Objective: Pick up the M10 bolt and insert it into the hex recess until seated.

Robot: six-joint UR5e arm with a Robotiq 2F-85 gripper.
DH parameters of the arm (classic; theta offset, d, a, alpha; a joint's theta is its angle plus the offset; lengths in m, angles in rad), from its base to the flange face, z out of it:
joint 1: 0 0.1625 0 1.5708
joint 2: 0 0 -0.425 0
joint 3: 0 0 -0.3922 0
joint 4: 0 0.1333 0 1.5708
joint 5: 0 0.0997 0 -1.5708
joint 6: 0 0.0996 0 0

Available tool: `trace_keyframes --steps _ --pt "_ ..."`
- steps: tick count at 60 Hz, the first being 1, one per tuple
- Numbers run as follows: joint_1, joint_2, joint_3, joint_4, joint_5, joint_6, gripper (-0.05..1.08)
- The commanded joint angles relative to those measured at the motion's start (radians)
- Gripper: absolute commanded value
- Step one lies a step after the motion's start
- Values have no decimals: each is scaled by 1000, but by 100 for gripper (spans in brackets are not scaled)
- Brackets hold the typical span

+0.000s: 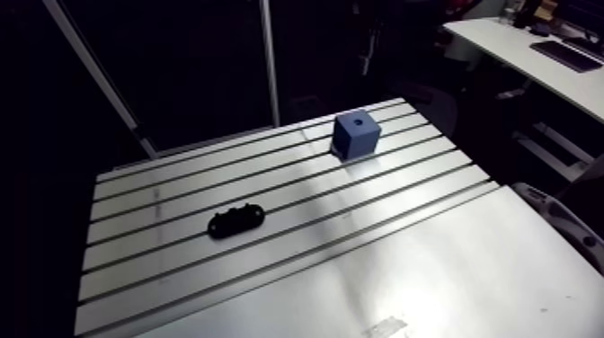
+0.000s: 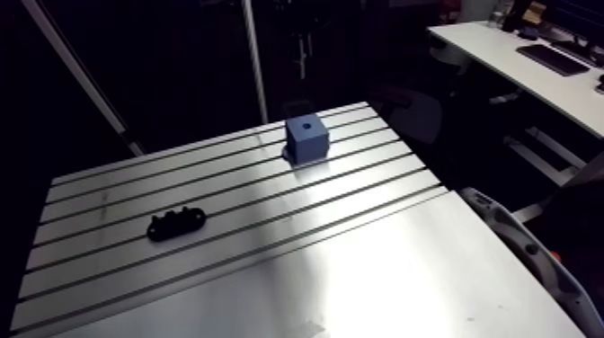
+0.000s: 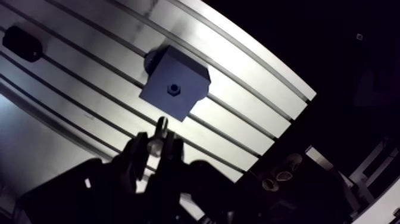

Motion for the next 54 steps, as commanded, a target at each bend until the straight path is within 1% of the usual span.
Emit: trace_keyframes --steps 1,20,25,29,54 --pt "-5 19 35 -43 1 -5 79" --pt "-6 25 78 -61 -2 -5 80" --pt "-8 25 94 -88 -3 -7 82" --pt "-9 25 106 -107 -3 -5 83" --pt "-17 22 147 -153 -2 -1 83"
